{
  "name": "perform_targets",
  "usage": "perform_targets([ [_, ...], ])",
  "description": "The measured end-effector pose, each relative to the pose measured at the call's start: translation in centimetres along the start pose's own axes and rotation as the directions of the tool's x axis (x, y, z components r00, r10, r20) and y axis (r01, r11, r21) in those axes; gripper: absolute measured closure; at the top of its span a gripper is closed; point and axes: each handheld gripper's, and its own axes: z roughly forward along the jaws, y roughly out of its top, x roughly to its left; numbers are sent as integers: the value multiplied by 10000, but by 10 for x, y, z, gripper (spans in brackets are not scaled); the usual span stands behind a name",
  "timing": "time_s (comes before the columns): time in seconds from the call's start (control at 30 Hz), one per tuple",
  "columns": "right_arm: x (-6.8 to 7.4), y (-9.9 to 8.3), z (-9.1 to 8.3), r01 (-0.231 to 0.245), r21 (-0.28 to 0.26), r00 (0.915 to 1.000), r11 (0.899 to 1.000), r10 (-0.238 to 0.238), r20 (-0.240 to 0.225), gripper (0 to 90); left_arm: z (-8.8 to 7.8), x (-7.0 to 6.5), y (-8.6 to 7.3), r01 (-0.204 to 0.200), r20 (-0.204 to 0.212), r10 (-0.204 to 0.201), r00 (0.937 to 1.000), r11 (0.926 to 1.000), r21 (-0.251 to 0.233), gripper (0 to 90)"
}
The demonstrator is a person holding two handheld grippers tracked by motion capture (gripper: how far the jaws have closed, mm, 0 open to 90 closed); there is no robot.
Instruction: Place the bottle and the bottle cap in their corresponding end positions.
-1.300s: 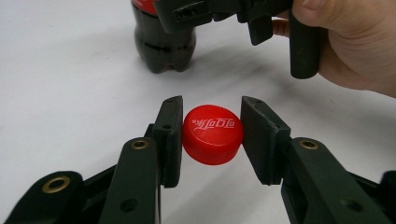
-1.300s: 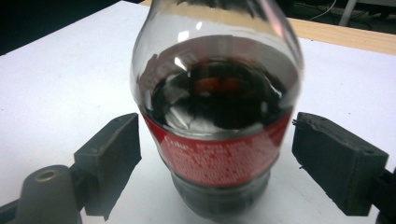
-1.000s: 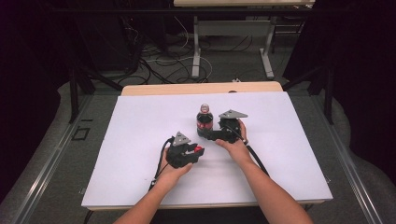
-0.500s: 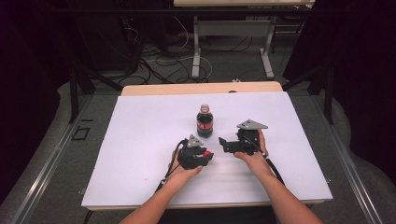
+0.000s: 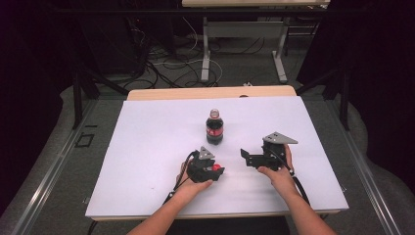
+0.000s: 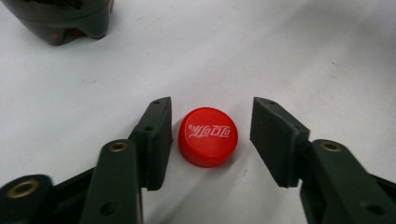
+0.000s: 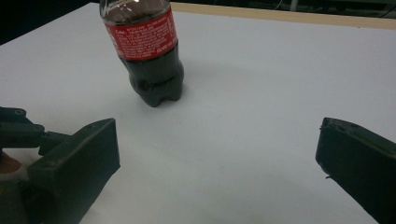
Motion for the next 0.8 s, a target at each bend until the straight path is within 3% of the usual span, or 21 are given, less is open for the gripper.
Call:
perform_targets([
  [0.07, -1, -1, 0, 10, -67, 10000, 10000, -10, -22, 0, -6, 3, 0, 84, -152, -84, 9998, 10000, 11, 423],
  [0.13, 0, -2, -1, 10, -10, 10000, 10000, -10, -85, 0, -12, 8, 0, 274, -88, -277, 9996, 9993, -271, 376],
  [0.27, 0, -2, -4, 15, 13, 10000, 10000, -15, -73, 0, -35, 21, 1, 500, -386, -530, 9979, 9960, -736, 340],
  [0.43, -4, 0, -12, 20, -77, 10000, 10000, -21, -90, 0, -63, 38, -1, 845, -629, -951, 9935, 9845, -1537, 317],
  [0.57, -6, 0, -17, -80, -169, 10000, 9998, 79, -37, 0, -82, 50, -9, 740, -924, -946, 9912, 9759, -2053, 293],
  [0.63, -7, 0, -20, -158, -199, 9999, 9997, 159, 15, 0, -92, 56, -14, 824, -953, -1055, 9898, 9720, -2199, 282],
  [0.73, -10, -2, -22, -143, -131, 9999, 9998, 143, 15, 0, -104, 64, -21, 954, -1380, -1250, 9825, 9744, -2037, 254],
  [0.8, -12, -4, -24, -170, -97, 9998, 9998, 170, 53, 0, -110, 69, -25, 1215, -1391, -1491, 9790, 9744, -1893, 223],
])
